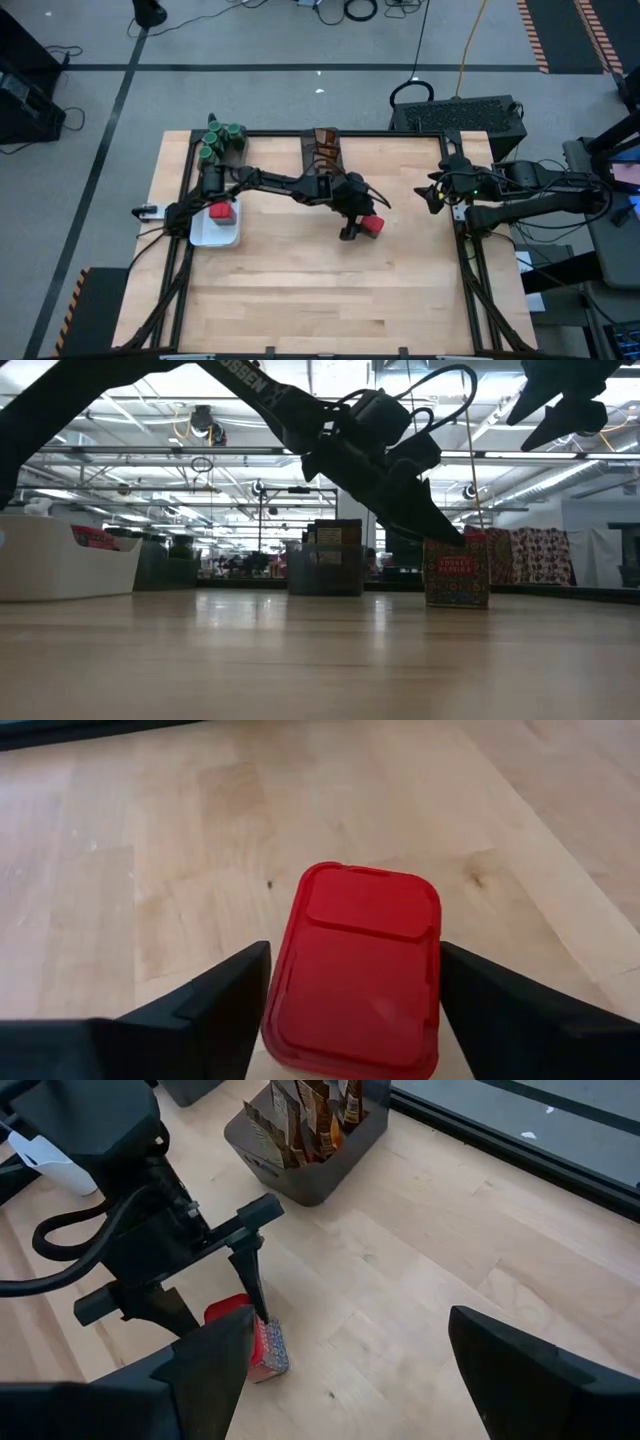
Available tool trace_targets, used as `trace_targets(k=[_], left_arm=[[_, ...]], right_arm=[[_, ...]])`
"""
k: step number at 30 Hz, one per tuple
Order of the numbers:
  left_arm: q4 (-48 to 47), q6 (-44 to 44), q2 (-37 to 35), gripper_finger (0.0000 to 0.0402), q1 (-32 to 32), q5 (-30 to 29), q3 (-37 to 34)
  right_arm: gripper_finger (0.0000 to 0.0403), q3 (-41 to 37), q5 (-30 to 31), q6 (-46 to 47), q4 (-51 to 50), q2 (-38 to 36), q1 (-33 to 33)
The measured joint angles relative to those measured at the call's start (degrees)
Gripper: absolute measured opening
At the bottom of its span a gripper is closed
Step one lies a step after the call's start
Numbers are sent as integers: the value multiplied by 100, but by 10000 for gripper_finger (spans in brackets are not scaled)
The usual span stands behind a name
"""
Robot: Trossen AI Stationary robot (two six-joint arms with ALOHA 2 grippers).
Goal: Sort spices by type
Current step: Put the red seasoning can into the white bin
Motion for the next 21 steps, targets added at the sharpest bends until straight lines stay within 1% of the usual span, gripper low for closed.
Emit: trace_targets(k=[4, 7, 14, 18, 21], left_arm=[[-39, -46, -1, 251, -4, 2, 0], [-157, -316, -14, 233, -2, 8, 7], [-496, -601, -114, 232, 0, 31, 17], [-764, -763, -520, 232, 13, 28, -13], [-1155, -637, -1173, 232, 58, 28, 2]], right_arm=[[315, 0, 0, 0, -1, 0, 0], [315, 0, 0, 0, -1, 0, 0], [315, 0, 4, -42, -1, 0, 0], [315, 0, 4, -46, -3, 2, 0], [315, 0, 2, -66, -1, 0, 0]])
